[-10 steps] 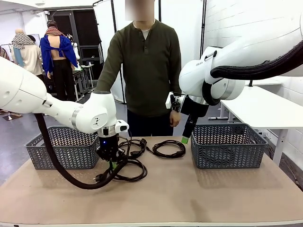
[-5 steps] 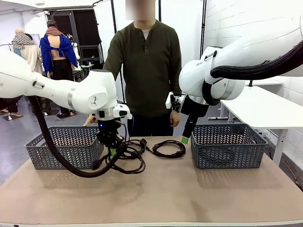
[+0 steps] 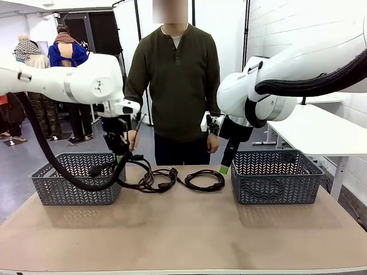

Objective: Organize the cables according to human instructions.
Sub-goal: Pick up a bundle of cables and place it in the basket indicated by the human.

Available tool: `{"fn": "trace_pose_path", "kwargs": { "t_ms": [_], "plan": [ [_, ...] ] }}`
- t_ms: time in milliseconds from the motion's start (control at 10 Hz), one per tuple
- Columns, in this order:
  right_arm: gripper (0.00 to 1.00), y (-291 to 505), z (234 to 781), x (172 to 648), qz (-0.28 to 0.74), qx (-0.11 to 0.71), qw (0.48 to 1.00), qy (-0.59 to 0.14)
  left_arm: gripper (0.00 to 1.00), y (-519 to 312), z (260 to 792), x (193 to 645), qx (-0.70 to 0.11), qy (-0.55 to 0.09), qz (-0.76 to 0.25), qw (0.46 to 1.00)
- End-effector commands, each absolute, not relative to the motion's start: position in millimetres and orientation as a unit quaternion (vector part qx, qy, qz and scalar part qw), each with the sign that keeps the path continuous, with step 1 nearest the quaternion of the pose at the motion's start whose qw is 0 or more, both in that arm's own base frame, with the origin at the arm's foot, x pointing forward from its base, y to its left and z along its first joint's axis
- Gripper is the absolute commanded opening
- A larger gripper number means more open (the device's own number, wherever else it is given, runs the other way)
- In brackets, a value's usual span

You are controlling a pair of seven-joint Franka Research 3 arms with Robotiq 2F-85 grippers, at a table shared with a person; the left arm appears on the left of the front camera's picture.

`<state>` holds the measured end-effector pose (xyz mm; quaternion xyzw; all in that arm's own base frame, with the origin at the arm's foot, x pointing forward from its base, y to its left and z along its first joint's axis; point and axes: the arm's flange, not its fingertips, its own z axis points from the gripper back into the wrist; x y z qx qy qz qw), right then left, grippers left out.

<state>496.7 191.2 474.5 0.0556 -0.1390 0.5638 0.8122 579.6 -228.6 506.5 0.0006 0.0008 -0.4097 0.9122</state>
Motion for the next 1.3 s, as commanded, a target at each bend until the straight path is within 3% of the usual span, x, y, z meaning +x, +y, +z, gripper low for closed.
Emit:
{"fn": "trace_pose_path", "kwargs": {
  "t_ms": [0,400,500,1200],
  "plan": [
    [1.0,191.2,474.6,497.2,0.566,0.053,0.812,-0.135,0.0,-207.9,525.0,598.8,-0.022,0.042,-0.444,0.895],
    [1.0,191.2,474.6,497.2,0.566,0.053,0.812,-0.135,0.0,-167.3,532.4,618.1,-0.053,0.064,-0.417,0.905],
    [1.0,191.2,474.6,497.2,0.566,0.053,0.812,-0.135,0.0,-174.3,528.0,601.0,-0.021,0.065,-0.436,0.897],
    [1.0,191.2,474.6,497.2,0.566,0.053,0.812,-0.135,0.0,-178.4,526.0,605.1,-0.026,0.07,-0.438,0.896]
  ]
}}
